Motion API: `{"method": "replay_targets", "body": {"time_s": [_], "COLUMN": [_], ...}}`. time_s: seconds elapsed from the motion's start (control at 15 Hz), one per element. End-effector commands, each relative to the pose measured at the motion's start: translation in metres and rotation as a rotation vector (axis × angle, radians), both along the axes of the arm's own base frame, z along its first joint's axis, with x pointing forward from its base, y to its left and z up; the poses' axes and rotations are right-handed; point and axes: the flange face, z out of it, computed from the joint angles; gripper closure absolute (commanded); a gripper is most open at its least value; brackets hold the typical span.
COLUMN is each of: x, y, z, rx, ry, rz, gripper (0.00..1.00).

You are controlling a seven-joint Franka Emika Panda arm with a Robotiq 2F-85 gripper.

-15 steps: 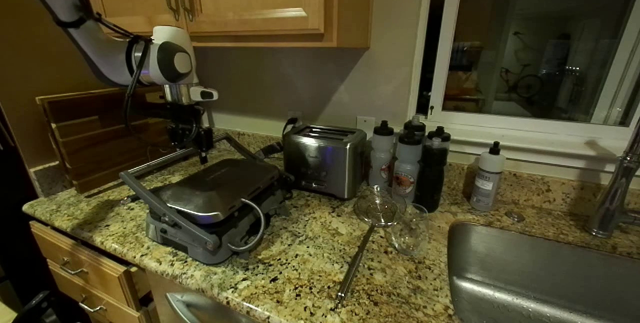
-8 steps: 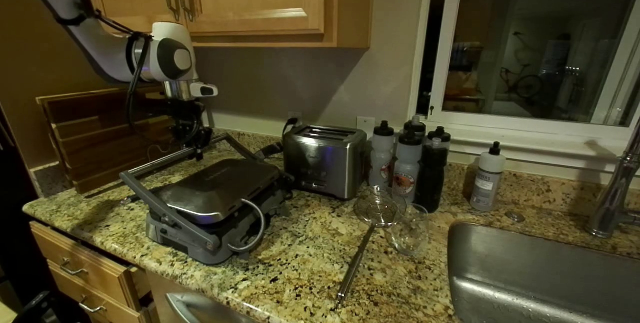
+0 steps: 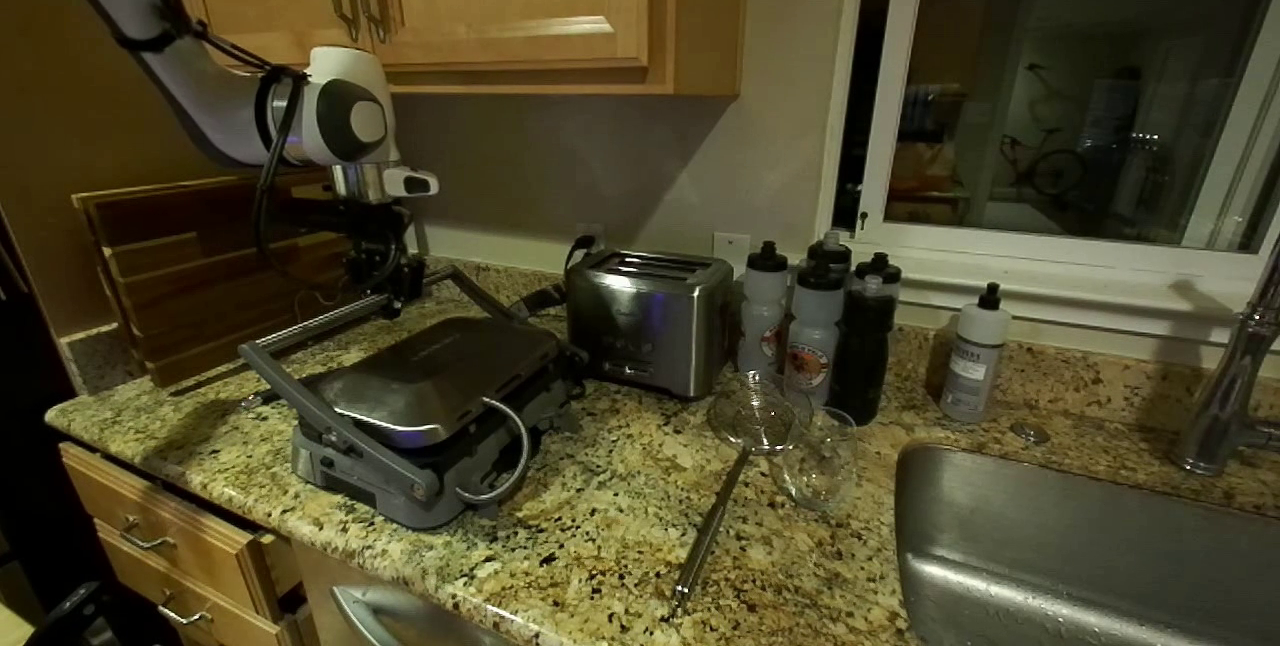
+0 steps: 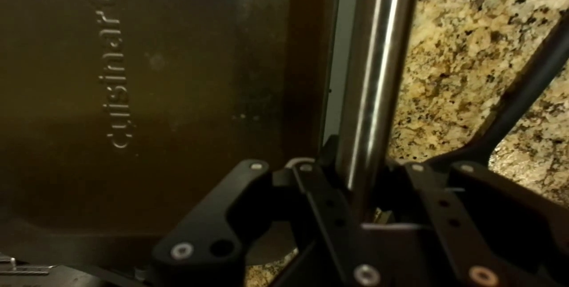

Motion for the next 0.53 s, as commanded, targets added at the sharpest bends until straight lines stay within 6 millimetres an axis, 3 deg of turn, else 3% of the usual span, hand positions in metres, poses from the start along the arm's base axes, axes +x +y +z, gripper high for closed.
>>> {"method": "replay_targets", "body": {"time_s": [0.0,0.13,0.2,0.47], "x": [0.0004,0.0009,0.0004,0.0004], "y": [-0.0012,-0.0016,-0.0006,-0.0007], "z": [0.0069,0.0078,0.0004,0.0004], "rx": [0.018,0.019,0.003,0.003], "ry": [-0.023,-0.023,0.001,0.001], "rz": [0.014,0.010,0.001,0.000], "gripper": [0.97,0.97,0.90,0.90]}}
